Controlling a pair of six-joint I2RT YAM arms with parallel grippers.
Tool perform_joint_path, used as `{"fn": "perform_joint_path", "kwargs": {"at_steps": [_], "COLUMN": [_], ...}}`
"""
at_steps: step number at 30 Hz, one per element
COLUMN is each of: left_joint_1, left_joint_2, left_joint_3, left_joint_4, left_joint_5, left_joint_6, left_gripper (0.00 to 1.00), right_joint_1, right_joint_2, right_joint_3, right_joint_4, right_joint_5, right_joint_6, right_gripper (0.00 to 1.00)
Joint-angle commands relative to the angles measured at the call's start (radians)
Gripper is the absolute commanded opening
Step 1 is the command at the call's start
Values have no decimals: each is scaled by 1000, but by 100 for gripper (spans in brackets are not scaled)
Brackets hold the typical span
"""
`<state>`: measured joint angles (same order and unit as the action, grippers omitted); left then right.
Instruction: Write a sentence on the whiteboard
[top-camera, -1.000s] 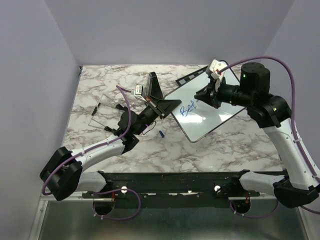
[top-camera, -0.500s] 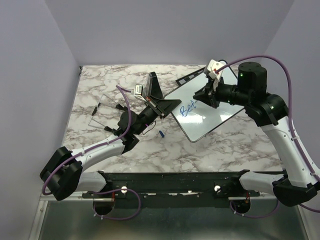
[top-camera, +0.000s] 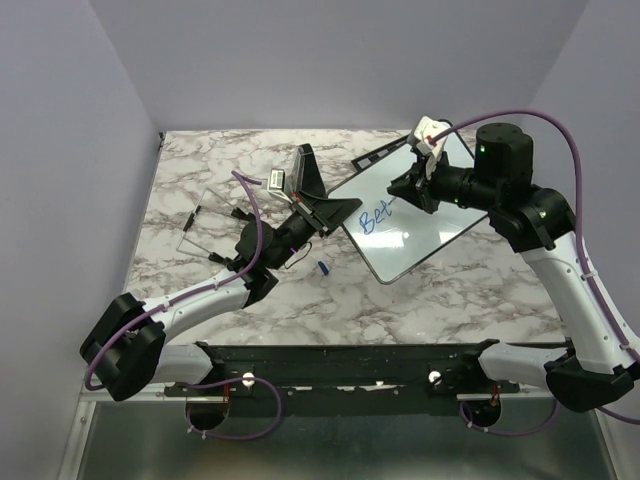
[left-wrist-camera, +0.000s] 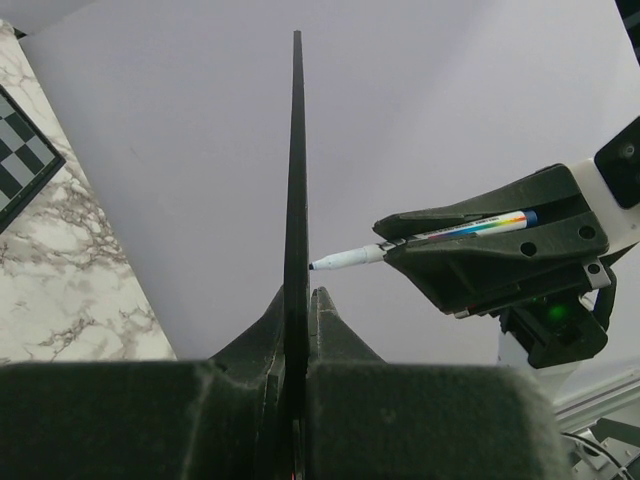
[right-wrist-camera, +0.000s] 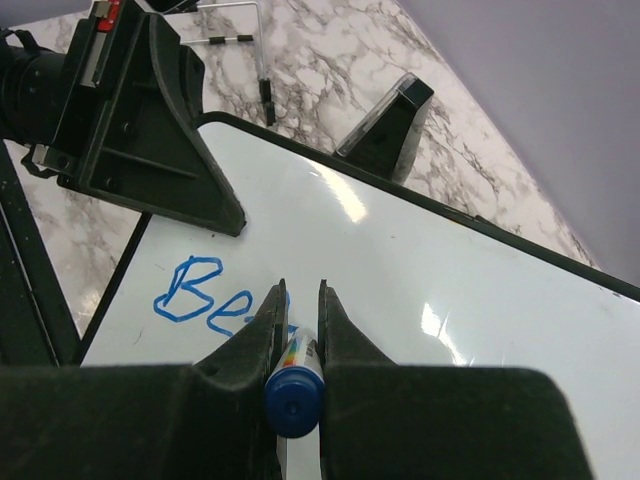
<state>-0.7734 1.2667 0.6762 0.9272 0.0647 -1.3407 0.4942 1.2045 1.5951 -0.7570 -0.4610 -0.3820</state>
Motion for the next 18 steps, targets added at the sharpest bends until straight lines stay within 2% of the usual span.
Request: {"fn": "perform_joint_path", "kwargs": {"at_steps": [1, 9, 18], "left_joint_1": [0, 2, 3], "left_joint_2": [-26, -27, -23], "left_joint_3": [17, 17, 16], "left_joint_4": [170, 159, 163], "left_joint_5": [12, 9, 12], "left_joint_6": [-57, -55, -57], "left_gripper": [0, 0, 0], "right_joint_1": [-9, -9, -9], "right_joint_2": [15, 24, 53], "right_joint_3": [11, 45, 57], "right_joint_4": [12, 7, 24], "right_joint_5": [74, -51, -54], "right_joint_6": [-3, 5, 25], "right_gripper": [1, 1, 0]}}
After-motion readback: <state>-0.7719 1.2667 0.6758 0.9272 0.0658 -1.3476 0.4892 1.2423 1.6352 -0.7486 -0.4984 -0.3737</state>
